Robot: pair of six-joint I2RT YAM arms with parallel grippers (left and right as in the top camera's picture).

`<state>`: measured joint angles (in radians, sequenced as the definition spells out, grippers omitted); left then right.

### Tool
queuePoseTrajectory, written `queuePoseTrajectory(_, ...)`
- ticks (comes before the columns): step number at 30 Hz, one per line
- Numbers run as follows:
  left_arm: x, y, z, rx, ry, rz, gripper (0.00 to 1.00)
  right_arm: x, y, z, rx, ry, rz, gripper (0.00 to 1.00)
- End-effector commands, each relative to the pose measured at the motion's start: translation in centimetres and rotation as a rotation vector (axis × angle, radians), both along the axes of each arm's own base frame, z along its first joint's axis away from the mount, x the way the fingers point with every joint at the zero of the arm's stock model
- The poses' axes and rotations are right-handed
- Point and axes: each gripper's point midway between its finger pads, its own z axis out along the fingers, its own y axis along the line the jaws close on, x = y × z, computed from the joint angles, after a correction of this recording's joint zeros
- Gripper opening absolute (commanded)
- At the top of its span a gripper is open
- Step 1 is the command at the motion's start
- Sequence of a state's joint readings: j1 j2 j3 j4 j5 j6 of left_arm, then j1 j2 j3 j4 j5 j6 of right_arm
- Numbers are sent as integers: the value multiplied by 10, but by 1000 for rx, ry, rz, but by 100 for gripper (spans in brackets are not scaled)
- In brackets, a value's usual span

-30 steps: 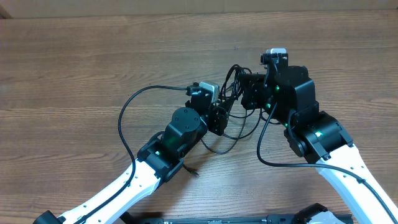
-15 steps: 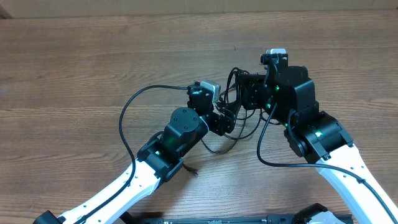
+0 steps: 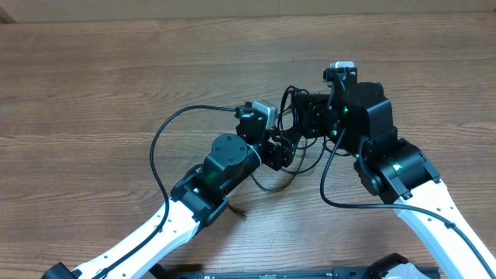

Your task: Untangle cables

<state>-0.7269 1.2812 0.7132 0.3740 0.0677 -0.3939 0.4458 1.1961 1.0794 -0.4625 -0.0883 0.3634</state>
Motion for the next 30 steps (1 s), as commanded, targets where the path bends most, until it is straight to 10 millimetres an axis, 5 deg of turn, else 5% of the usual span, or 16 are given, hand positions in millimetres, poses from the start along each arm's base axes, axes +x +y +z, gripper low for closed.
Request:
queuePoseTrajectory(1,1,-1,4,-15,0,2,70,2,4,21,36,-42,16,4)
queuePoseTrajectory(7,1,0,4,-13,0,7,62,0,6,21,41,-39,29,4)
queuePoseTrajectory(8,2,1,3,-10,1,16,57,0,6,21,41,-39,29,4)
queuePoseTrajectory(9,4,3,2,-4,4,28,33,0,6,21,41,-38,29,4)
queuePoseTrajectory(11,4,3,1,-1,6,28,18,0,6,21,40,-37,28,4)
queuePoseTrajectory(25,4,4,-1,4,11,33,6,0,6,20,37,-39,30,4)
queuePoseTrajectory(30,11,19,-19,71,54,123,4,0,5,19,11,-46,44,4)
